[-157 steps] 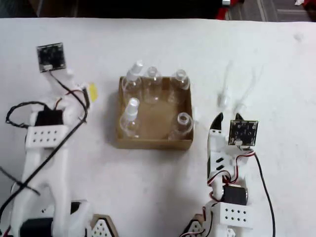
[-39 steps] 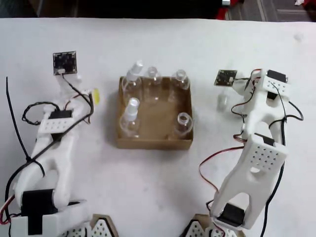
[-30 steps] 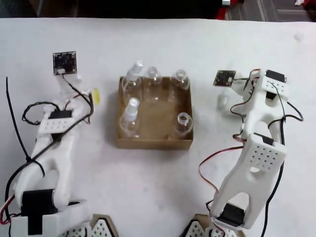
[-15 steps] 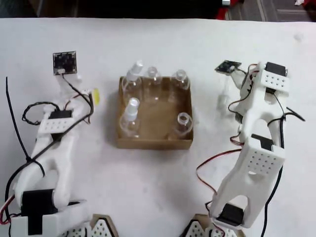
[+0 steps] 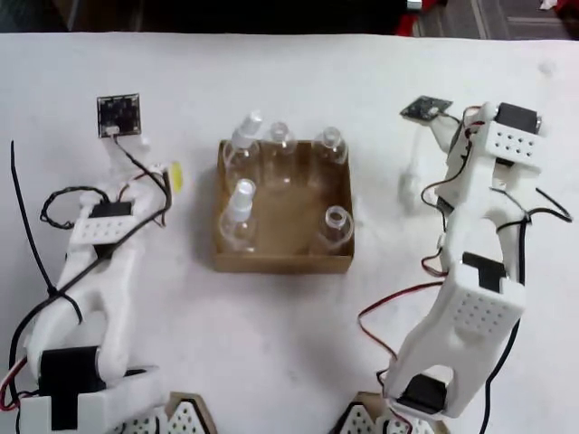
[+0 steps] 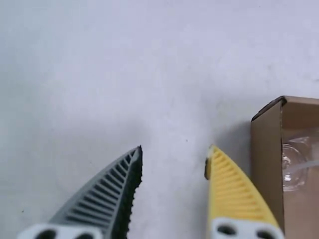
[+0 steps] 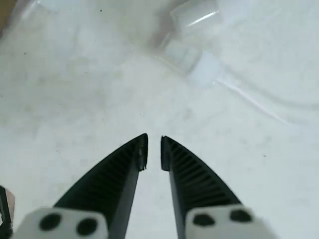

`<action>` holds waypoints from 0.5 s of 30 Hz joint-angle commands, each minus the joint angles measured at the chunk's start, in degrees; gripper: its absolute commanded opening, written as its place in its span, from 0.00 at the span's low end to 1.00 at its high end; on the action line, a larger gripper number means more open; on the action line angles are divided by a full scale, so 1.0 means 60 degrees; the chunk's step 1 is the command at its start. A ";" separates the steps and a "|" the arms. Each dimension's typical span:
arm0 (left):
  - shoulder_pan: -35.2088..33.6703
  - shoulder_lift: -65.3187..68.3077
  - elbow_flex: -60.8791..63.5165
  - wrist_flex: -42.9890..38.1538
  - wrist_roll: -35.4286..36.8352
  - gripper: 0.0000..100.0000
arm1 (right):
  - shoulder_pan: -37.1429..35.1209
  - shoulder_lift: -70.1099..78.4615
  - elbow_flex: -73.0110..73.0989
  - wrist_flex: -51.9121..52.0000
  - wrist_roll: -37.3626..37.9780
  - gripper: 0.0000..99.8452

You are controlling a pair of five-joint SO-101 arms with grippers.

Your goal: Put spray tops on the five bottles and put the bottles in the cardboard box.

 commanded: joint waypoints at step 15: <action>0.0110 -0.0462 -0.0029 -0.0308 -0.0073 0.20 | -0.1048 -0.6425 0.4747 -0.0784 0.3092 0.21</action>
